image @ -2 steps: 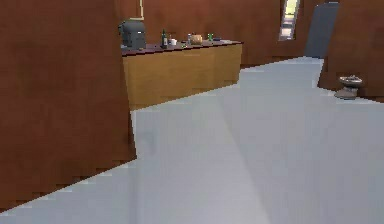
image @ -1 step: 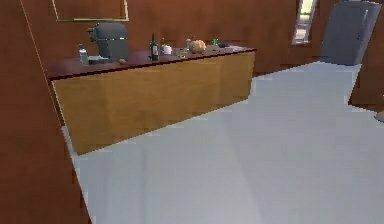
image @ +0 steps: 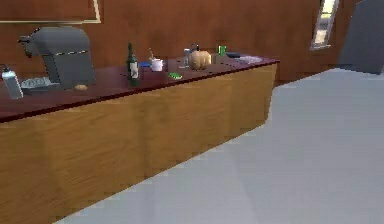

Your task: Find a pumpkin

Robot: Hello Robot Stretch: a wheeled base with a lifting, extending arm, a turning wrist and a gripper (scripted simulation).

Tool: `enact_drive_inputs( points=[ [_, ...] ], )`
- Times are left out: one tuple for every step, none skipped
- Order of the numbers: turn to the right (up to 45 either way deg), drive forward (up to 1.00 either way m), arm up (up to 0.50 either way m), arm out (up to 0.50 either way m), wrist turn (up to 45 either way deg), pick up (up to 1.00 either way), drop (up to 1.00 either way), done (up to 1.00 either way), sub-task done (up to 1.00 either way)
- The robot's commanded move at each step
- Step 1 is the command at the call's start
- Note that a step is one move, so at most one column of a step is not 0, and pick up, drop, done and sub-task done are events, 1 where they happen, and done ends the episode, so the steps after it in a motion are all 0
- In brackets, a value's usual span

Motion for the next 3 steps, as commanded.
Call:
enact_drive_inputs(
  points=[
    [0.0, 1.0, 0.0, 0.0, 0.0, 0.0, 0.0, 0.0, 0.0],
    [12.0, 0.0, 0.0, 0.0, 0.0, 0.0, 0.0, 0.0, 0.0],
    [0.0, 0.15, 0.0, 0.0, 0.0, 0.0, 0.0, 0.0, 0.0]
  ],
)
